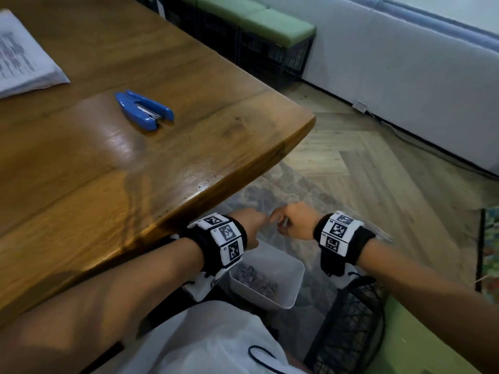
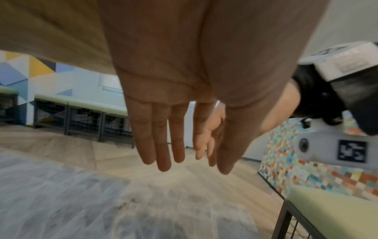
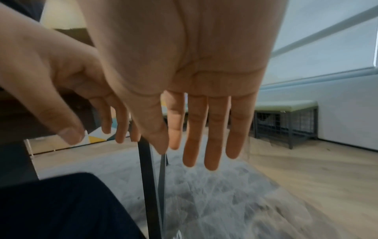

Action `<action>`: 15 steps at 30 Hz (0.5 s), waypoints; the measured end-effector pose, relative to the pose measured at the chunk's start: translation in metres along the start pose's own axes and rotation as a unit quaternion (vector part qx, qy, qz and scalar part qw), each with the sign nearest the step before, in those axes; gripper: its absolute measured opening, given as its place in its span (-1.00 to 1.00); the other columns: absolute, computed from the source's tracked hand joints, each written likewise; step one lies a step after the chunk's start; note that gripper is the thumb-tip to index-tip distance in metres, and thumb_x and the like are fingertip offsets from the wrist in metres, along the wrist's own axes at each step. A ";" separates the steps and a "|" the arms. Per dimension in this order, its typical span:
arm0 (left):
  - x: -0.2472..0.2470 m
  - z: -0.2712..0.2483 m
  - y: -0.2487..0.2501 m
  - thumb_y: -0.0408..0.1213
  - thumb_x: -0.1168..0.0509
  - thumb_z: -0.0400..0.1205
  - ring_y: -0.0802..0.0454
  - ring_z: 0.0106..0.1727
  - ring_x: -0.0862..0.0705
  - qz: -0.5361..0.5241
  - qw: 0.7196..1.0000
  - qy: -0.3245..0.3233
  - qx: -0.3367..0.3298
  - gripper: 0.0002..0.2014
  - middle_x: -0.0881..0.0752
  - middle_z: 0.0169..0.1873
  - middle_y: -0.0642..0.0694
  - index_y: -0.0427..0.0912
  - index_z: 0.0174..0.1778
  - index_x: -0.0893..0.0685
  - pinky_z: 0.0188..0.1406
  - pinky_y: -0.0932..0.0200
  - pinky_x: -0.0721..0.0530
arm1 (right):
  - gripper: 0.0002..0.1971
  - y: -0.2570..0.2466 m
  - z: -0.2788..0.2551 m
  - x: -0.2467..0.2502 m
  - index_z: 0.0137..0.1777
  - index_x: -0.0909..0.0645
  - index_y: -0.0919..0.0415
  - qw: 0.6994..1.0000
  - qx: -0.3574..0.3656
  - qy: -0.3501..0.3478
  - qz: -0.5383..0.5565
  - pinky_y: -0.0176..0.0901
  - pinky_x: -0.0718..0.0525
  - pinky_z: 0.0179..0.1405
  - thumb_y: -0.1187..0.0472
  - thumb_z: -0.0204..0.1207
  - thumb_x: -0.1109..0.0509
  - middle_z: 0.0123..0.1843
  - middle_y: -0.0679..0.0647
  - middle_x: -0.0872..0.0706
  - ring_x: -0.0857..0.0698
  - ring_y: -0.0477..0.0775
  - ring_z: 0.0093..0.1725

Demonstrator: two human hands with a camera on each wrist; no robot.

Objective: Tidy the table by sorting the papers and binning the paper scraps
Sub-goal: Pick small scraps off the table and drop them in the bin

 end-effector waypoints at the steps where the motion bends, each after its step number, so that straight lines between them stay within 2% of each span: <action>1: 0.007 -0.010 0.001 -0.20 -0.33 0.57 -0.18 0.33 -0.57 -0.002 1.000 0.021 -0.009 -0.52 -0.52 0.36 -0.18 -0.06 0.42 -0.42 0.28 -0.04 -0.60 | -0.69 -0.006 -0.006 0.012 0.25 -0.65 0.07 1.000 0.006 0.013 -0.014 -0.10 -0.71 0.07 0.22 0.50 -0.36 0.07 0.05 -0.77 -0.74 0.10 0.05; 5: 0.039 -0.068 0.002 -0.12 -0.27 0.61 -0.10 0.33 -0.55 0.034 0.993 0.102 -0.050 -0.57 -0.51 0.32 -0.09 -0.02 0.41 -0.42 0.23 0.04 -0.57 | -0.72 -0.039 -0.037 0.059 0.23 -0.63 0.04 0.994 0.069 0.072 -0.036 -0.21 -0.60 -0.03 0.17 0.53 -0.36 -0.02 -0.03 -0.71 -0.63 -0.04 -0.08; 8: 0.059 -0.119 -0.005 -0.16 -0.20 0.63 -0.08 0.21 -0.57 0.098 0.983 0.145 -0.055 -0.63 -0.52 0.25 -0.08 -0.06 0.38 -0.43 0.01 0.09 -0.57 | -0.76 -0.066 -0.054 0.089 0.16 -0.66 0.01 0.984 0.123 0.120 -0.043 -0.23 -0.61 -0.02 0.13 0.50 -0.38 -0.06 -0.09 -0.73 -0.67 -0.04 -0.07; 13: 0.076 -0.186 -0.050 -0.06 -0.20 0.63 0.00 0.18 -0.53 0.106 0.973 0.205 0.028 -0.65 -0.51 0.20 0.00 0.01 0.33 -0.44 -0.08 0.20 -0.43 | -0.78 -0.126 -0.055 0.125 0.16 -0.66 -0.04 0.963 0.193 0.154 -0.104 -0.28 -0.64 0.04 0.10 0.53 -0.35 -0.01 -0.13 -0.76 -0.67 -0.16 -0.10; 15: 0.077 -0.208 -0.075 -0.02 -0.20 0.63 0.05 0.25 -0.48 0.086 0.967 0.229 0.068 -0.63 -0.48 0.26 0.04 0.05 0.35 -0.43 0.03 0.24 -0.42 | -0.76 -0.151 -0.049 0.131 0.20 -0.64 -0.04 0.959 0.206 0.148 -0.128 -0.28 -0.60 0.07 0.12 0.55 -0.32 0.07 -0.13 -0.74 -0.63 -0.15 -0.05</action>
Point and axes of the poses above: each hand's wrist, its own z-axis towards the middle knuckle, its own x-axis out of the back of the hand, y = z × x, the point moved 1 cm from there along z, towards the middle knuckle
